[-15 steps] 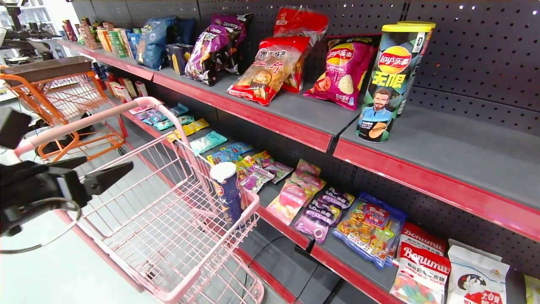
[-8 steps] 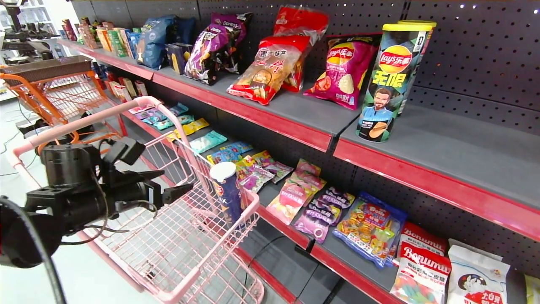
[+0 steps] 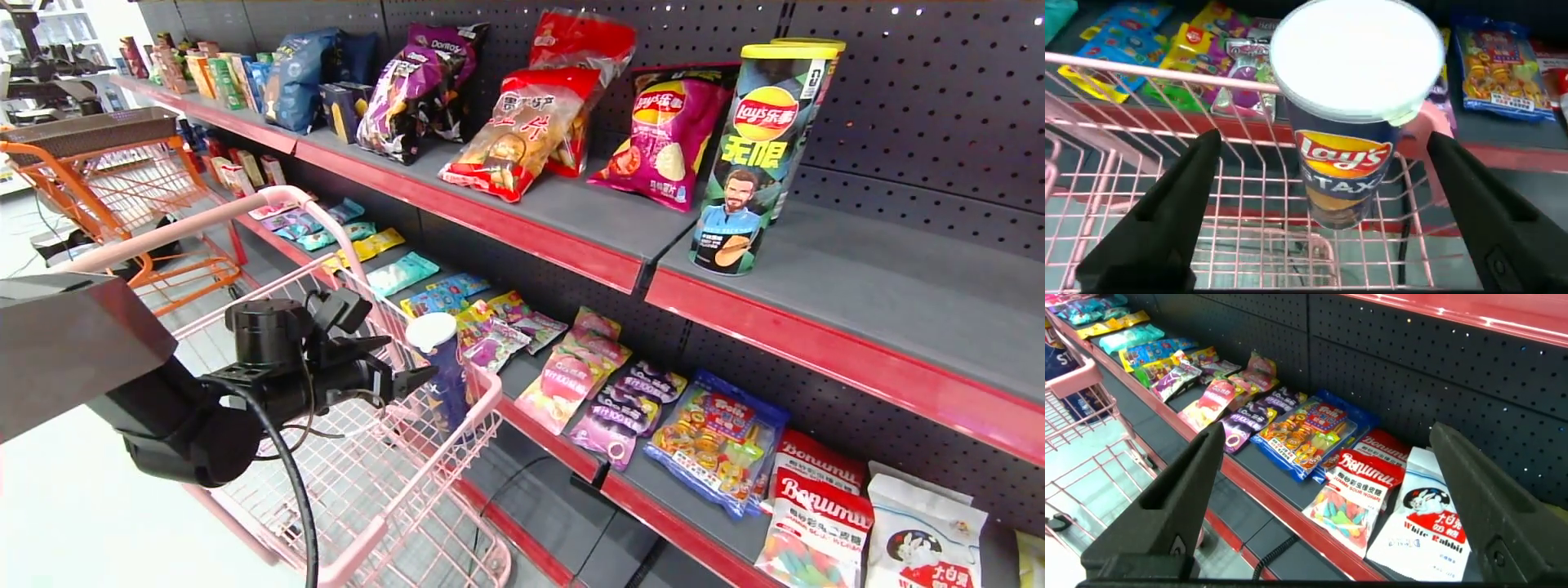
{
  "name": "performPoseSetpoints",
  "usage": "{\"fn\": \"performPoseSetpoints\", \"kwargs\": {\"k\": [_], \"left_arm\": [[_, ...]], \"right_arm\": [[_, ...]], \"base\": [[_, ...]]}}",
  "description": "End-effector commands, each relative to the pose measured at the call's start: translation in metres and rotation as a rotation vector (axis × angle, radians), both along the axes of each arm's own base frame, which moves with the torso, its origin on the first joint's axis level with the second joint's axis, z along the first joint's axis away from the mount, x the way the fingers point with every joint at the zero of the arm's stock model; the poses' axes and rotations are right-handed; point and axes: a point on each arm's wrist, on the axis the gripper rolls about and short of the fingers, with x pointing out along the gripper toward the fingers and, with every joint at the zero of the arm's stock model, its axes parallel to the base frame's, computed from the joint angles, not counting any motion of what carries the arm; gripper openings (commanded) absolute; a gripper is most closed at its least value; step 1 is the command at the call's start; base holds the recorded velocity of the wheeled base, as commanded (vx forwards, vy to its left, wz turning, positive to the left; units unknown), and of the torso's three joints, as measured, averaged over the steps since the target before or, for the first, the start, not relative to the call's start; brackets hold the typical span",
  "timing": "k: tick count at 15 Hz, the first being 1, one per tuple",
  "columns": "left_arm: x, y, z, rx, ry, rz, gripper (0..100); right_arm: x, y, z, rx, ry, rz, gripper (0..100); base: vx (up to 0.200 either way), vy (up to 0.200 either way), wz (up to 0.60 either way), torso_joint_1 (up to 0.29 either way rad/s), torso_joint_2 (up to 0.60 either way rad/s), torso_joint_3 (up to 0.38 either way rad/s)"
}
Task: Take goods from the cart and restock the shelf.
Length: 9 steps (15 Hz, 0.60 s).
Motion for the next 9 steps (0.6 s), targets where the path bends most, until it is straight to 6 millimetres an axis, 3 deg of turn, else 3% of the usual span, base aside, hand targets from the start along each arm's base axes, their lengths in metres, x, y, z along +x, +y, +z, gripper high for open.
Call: {"fn": "performPoseSetpoints", "kwargs": {"k": [1,7,8,9], "left_arm": [[0.008,-0.008,-0.014,0.002,0.028,-0.017,100],[0.025,-0.025,-0.021,-0.004,0.023,-0.048,100],[0.026,-0.027,-0.025,0.002,0.03,-0.041,0],[0.027,-0.028,-0.027,0.004,0.031,-0.039,0]], "right_arm": [[0.0,0.0,0.0,0.0,0.0,0.001,100],[0.0,0.0,0.0,-0.002,0.0,0.001,100],[0.0,0.0,0.0,0.0,0.0,0.001,100],[0.0,0.0,0.0,-0.002,0.0,0.001,100]], "base": [[0.0,0.0,0.0,0.0,0.0,0.0],[0.0,0.0,0.0,0.0,0.0,0.0],[0.0,0.0,0.0,0.0,0.0,0.0],[0.0,0.0,0.0,0.0,0.0,0.0]]}}
